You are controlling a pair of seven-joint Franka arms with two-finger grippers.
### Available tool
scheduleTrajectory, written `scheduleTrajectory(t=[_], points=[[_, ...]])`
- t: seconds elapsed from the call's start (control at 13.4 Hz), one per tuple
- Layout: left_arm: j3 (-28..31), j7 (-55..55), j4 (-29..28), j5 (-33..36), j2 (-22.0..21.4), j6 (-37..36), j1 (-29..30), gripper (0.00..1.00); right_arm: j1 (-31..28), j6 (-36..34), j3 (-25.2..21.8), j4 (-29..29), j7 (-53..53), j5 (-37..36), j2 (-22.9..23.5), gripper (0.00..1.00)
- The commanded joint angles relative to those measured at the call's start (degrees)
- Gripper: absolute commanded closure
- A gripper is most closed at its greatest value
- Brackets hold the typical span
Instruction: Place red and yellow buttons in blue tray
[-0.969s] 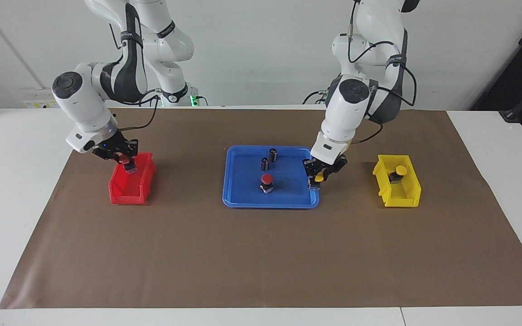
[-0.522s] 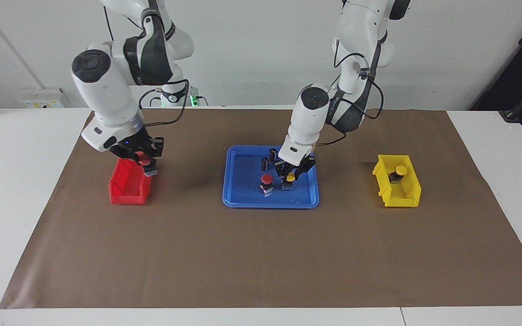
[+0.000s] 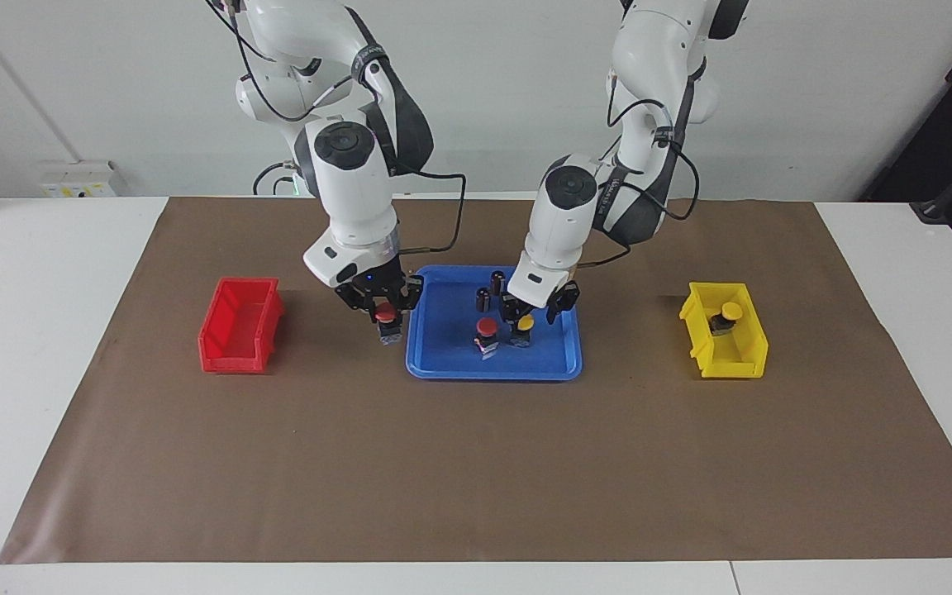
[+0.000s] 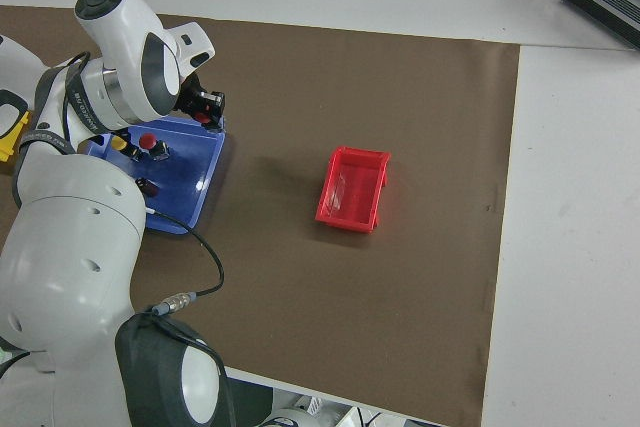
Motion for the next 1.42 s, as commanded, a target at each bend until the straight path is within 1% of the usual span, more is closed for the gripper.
scheduleTrajectory(t=[0.0,0.15,0.22,0.3,0.45,0.52,0.67,0.75,0.82,0.89,0.97,1.12,1.19,1.27,1.34], points=[[0.5,9.8,-0.8,0.4,-5.3,-7.4,6.7,0.03,2.6,2.8,-0.1,-2.4,3.8,1.9,-1.4,0.83],[0.5,19.9,-0.7,0.8,-7.3,-12.0,13.9,0.02,3.7,4.5,-0.1,-2.5,5.3,1.9,0.2,0.83],[0.8,23.5,-0.7,3.6,-7.9,-13.3,16.3,0.02,4.6,5.1,-0.1,-2.4,6.1,1.9,1.7,0.83],[0.9,27.1,-0.7,5.8,-8.2,-13.6,19.5,0.02,5.5,6.7,-0.1,-2.4,6.7,1.9,3.1,0.82],[0.8,35.8,-0.6,6.0,-8.5,-13.5,25.4,0.00,6.0,8.0,-0.1,-3.1,7.6,1.9,4.5,0.81],[0.8,38.7,-0.6,5.9,-8.5,-13.4,27.9,0.00,6.1,8.9,-0.1,-3.8,7.6,1.9,4.6,0.80],[0.6,41.2,-1.9,5.8,-9.0,-12.8,31.6,0.01,7.5,13.1,-0.1,-6.6,8.9,1.9,4.8,0.78],[0.5,41.7,-2.7,5.6,-9.3,-12.4,32.5,0.02,7.5,13.5,-0.1,-6.8,9.1,1.9,5.3,0.73],[0.5,41.9,-3.3,5.5,-9.7,-11.9,32.6,0.02,7.5,13.7,-0.1,-6.8,9.1,1.9,5.5,0.58],[0.6,42.0,-4.0,5.4,-10.6,-11.4,32.7,0.02,7.5,13.6,-0.1,-6.7,9.2,1.9,5.6,0.30],[0.8,43.1,-3.4,5.4,-11.1,-11.7,32.7,0.02,7.5,13.2,-0.1,-6.3,9.2,1.8,5.6,0.00],[0.9,44.1,-1.3,5.4,-11.8,-13.9,32.7,0.02,6.2,11.0,-0.3,-4.0,8.9,1.0,5.6,0.00],[0.9,44.1,-0.4,5.4,-11.9,-15.2,32.7,0.01,4.4,8.1,-0.3,-2.3,8.3,1.0,5.1,0.00],[0.9,44.1,-1.9,5.1,-12.7,-14.5,33.2,0.01,2.3,4.5,-0.3,0.0,8.1,1.0,4.2,0.00],[0.9,44.1,-5.7,2.5,-14.0,-10.5,34.5,0.03,0.1,0.6,-0.4,2.4,8.0,0.9,2.8,0.00]])
